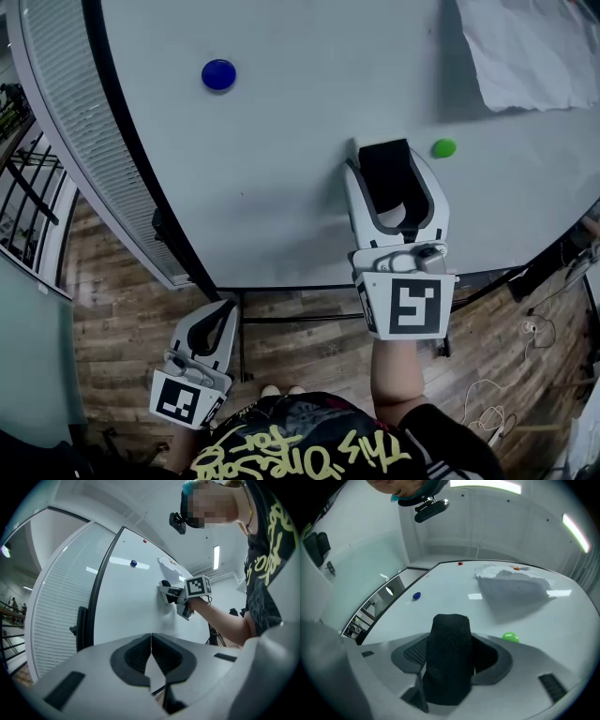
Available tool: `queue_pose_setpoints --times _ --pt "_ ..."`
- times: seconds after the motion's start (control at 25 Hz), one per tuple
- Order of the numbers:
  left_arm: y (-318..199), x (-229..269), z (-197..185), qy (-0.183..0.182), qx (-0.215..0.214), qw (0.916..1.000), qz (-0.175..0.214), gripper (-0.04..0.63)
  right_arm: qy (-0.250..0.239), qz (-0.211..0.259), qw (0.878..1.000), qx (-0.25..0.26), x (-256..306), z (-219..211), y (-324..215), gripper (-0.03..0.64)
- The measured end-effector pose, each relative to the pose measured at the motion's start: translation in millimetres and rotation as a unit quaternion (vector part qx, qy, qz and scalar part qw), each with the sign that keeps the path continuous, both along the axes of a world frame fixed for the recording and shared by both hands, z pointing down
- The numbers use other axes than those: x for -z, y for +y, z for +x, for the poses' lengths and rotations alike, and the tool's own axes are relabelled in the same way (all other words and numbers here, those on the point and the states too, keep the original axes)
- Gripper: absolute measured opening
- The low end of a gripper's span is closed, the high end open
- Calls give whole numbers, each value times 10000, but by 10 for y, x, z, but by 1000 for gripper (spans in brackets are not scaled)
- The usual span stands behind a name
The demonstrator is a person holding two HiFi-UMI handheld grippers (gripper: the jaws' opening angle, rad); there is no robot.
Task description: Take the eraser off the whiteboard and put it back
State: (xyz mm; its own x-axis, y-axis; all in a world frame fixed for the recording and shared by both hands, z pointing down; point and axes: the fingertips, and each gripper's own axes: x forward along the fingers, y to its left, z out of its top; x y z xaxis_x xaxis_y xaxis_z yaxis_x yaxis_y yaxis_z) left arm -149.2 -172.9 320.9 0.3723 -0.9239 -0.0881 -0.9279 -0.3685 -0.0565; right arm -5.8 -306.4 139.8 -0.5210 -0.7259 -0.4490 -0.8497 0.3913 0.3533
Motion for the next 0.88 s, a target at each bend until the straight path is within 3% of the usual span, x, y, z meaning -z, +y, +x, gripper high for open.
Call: queue_pose_setpoints --times 0.48,0.68,0.88 --pt "2 7 -47 -6 18 10000 5 8 47 72 9997 -241 3 -31 -28 259" --pt "-9 12 -52 -7 -10 10000 27 8 187 -202 9987 -435 -107 -9 -67 259" --pt "-13 11 -74 8 -26 10000 29 8 -270 50 9994 -215 39 -76 -10 259"
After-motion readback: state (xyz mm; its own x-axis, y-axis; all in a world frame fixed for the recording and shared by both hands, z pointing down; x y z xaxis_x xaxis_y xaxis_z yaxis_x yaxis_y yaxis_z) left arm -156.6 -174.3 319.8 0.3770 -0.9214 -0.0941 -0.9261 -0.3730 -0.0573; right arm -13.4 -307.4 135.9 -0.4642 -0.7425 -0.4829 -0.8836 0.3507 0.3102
